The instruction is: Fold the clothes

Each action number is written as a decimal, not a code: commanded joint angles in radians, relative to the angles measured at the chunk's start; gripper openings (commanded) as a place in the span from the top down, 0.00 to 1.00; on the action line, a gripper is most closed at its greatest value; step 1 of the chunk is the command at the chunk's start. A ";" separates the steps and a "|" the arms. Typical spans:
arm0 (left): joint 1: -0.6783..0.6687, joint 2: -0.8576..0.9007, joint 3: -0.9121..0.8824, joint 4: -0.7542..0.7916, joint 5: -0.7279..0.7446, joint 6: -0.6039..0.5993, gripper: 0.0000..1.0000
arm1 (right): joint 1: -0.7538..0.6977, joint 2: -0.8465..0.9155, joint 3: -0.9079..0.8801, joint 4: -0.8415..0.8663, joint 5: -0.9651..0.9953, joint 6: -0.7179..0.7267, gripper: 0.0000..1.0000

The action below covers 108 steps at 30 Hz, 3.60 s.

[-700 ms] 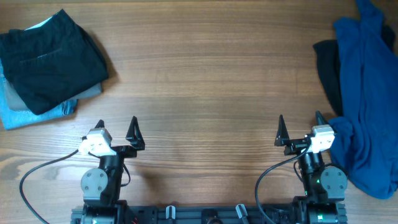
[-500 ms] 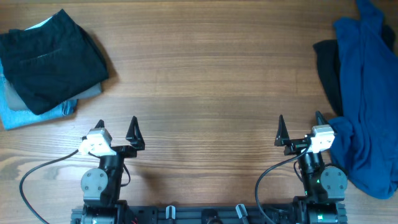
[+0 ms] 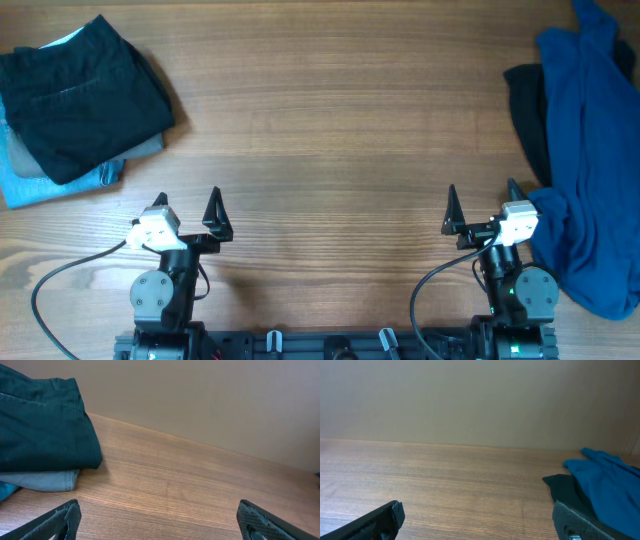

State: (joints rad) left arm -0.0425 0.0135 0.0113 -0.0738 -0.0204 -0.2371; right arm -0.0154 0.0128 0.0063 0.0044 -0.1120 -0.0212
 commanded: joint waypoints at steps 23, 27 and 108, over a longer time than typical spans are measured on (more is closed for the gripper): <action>0.007 -0.007 -0.006 0.019 0.030 -0.025 0.00 | 0.008 -0.005 -0.001 0.005 -0.020 0.159 0.00; 0.007 -0.005 -0.003 0.002 0.031 -0.032 0.00 | 0.008 -0.005 0.031 -0.037 -0.014 0.158 0.00; 0.007 0.925 0.702 -0.521 0.071 -0.037 0.00 | 0.277 1.481 1.301 -0.761 -0.022 0.349 0.57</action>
State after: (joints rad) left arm -0.0425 0.9333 0.6945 -0.5991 0.0093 -0.2611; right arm 0.2806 1.4734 1.2984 -0.6918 -0.5983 0.0803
